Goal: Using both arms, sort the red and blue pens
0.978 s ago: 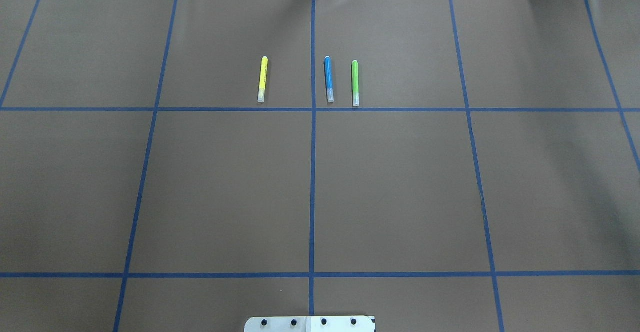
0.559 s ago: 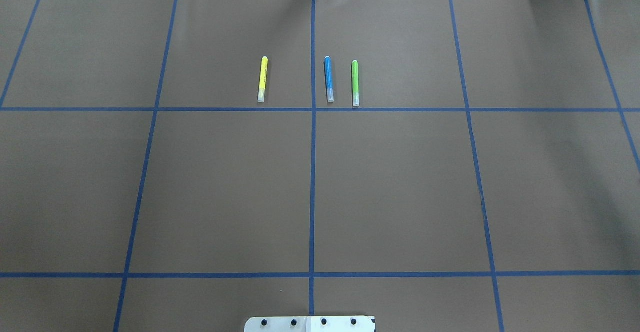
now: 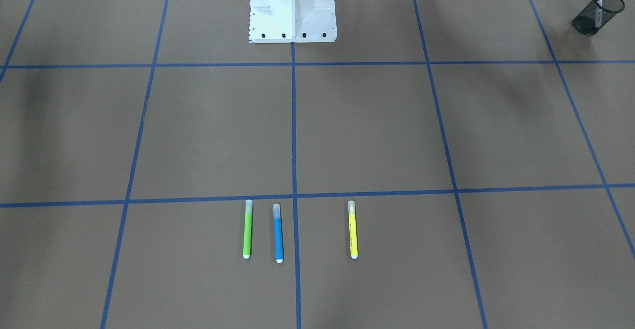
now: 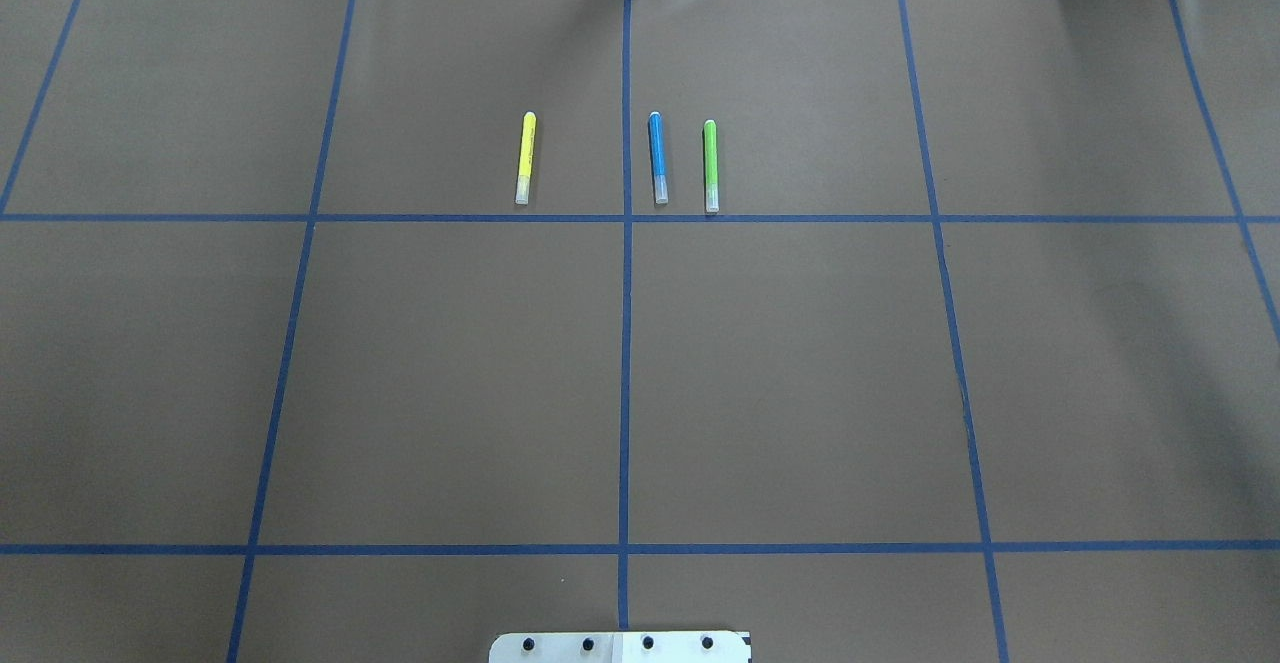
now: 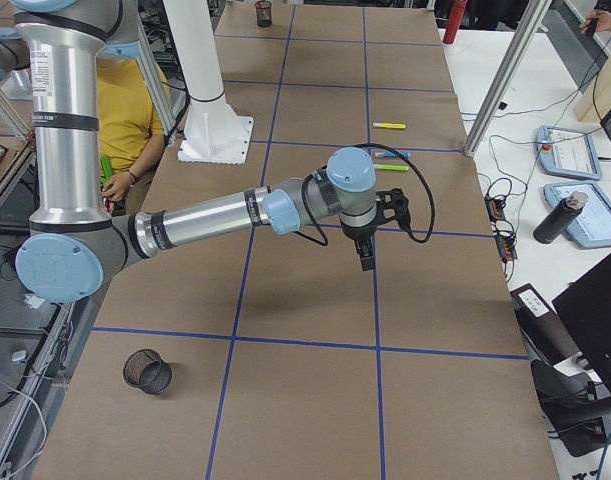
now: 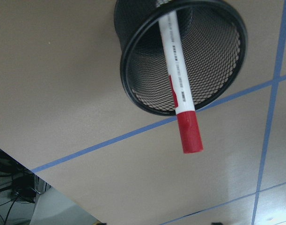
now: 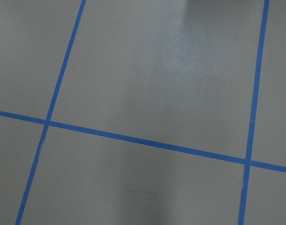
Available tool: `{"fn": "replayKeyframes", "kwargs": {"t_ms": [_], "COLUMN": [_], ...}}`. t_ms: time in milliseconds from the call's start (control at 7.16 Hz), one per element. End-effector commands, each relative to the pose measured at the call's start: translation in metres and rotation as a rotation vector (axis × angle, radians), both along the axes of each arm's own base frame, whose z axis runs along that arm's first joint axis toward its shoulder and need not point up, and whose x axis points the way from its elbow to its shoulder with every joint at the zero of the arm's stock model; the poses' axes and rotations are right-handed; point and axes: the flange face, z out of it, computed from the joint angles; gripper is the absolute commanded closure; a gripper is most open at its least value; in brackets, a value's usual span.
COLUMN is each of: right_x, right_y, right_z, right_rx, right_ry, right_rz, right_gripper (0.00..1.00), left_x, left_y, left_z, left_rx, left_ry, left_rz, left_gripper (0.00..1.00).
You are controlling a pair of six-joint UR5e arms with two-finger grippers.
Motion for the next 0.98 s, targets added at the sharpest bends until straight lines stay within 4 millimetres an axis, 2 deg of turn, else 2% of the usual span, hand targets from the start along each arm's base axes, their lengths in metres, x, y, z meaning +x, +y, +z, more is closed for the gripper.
{"fn": "replayKeyframes", "kwargs": {"t_ms": [0, 140, 279, 559, 699, 838], "right_x": [0.000, 0.000, 0.000, 0.000, 0.000, 0.000], "right_y": [-0.001, 0.000, 0.000, 0.002, 0.001, 0.000], "right_z": [-0.002, 0.000, 0.003, 0.006, 0.012, 0.016], "right_rx": [0.027, 0.023, 0.017, 0.007, -0.004, -0.010], "right_ry": [-0.002, -0.002, -0.002, -0.002, -0.001, 0.000], "right_rz": [-0.001, -0.001, -0.001, 0.000, 0.000, -0.001], "right_gripper": [0.00, 0.00, 0.00, 0.00, 0.00, 0.00], "left_x": [-0.031, -0.050, -0.067, -0.097, -0.102, -0.101], "left_y": [-0.029, -0.046, -0.063, -0.096, -0.125, -0.155], "left_z": [-0.014, -0.028, -0.052, -0.116, -0.138, -0.144], "left_rx": [0.056, 0.102, 0.194, 0.386, 0.507, 0.624], "left_ry": [-0.056, -0.104, -0.202, -0.401, -0.498, -0.576], "left_rz": [0.000, -0.001, -0.001, 0.016, 0.072, 0.137], "left_gripper": [0.00, 0.00, 0.00, 0.00, 0.00, 0.00]}}
